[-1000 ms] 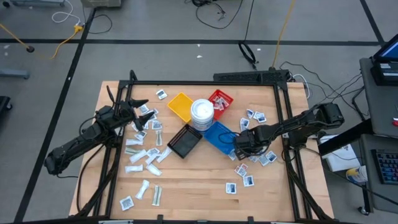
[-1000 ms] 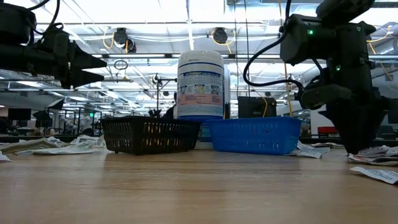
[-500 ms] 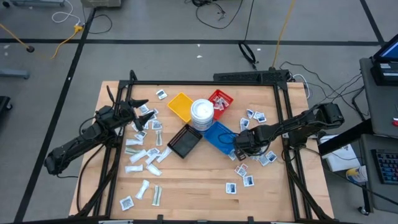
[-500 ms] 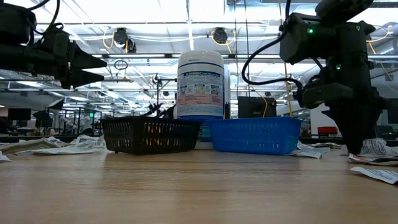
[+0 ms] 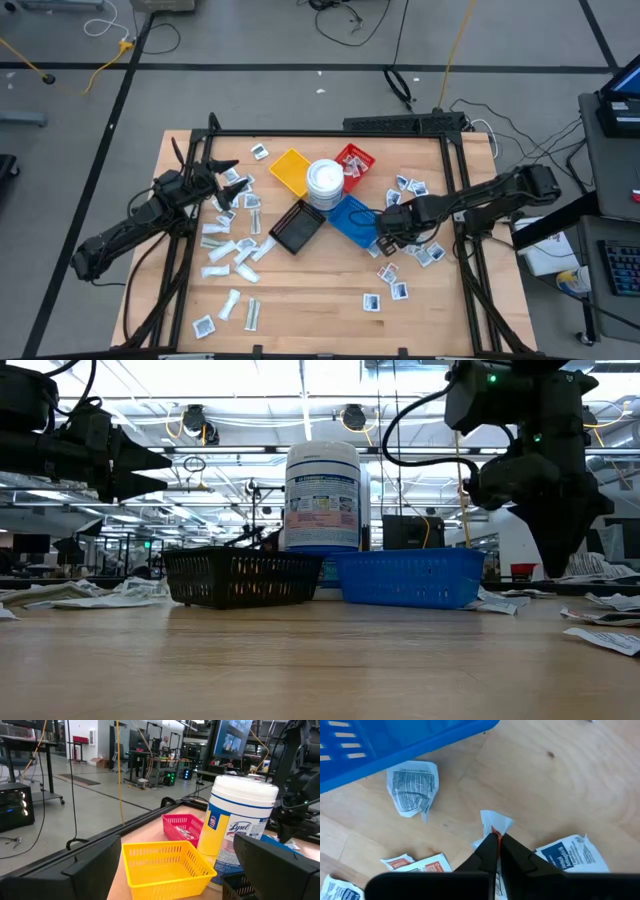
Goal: Pick & Place First Aid Supplies
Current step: Put the ointment pack into the red bin
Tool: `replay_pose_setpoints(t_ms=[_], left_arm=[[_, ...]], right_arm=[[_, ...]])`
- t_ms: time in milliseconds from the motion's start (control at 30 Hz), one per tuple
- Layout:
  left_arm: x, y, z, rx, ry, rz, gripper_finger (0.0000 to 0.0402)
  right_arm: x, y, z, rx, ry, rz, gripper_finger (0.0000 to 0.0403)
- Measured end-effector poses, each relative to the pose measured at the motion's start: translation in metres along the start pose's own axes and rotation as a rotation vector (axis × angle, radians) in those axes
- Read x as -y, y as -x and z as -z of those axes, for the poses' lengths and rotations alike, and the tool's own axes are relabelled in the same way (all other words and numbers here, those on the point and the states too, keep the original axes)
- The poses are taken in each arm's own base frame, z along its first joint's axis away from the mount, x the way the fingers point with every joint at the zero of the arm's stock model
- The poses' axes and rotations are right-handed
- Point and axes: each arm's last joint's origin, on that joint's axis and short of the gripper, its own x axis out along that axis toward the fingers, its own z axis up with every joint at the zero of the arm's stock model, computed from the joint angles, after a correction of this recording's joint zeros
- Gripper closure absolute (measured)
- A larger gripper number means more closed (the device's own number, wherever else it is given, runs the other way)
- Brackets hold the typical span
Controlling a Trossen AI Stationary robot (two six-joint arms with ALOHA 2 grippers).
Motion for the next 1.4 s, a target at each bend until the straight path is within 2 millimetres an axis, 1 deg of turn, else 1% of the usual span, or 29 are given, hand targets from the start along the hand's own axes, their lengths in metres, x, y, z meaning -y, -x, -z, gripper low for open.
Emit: replay_pose_setpoints(t_ms=[167,300,500,733,1300,1400], left_arm=[[0.000,0.000,0.000,0.000,0.000,0.000,0.0009],[0.000,0.000,0.000,0.000,0.000,0.000,0.0009],[0.000,0.000,0.000,0.000,0.000,0.000,0.0009],[0.000,0.000,0.000,0.000,0.000,0.000,0.0009],[0.000,0.000,0.000,-0.001,0.000,0.000,0.0009],[0.000,0.000,0.000,0.000,0.000,0.000,0.0009]], right_arm=[[-0.001,0.000,-0.001,0.017,0.060,-0.009,0.0395],[-0.005,-0.005,-0.004,0.038,0.085,-0.011,0.0389],[-0.008,-0.019,-0.006,0.041,0.096,-0.017,0.0363],[-0.008,-0.021,-0.007,0.068,0.096,-0.017,0.0339],[-0.009,-0.021,-0.007,0.049,0.111,-0.036,0.0337],[-0.009,-0.021,-0.007,0.049,0.123,-0.036,0.0344]])
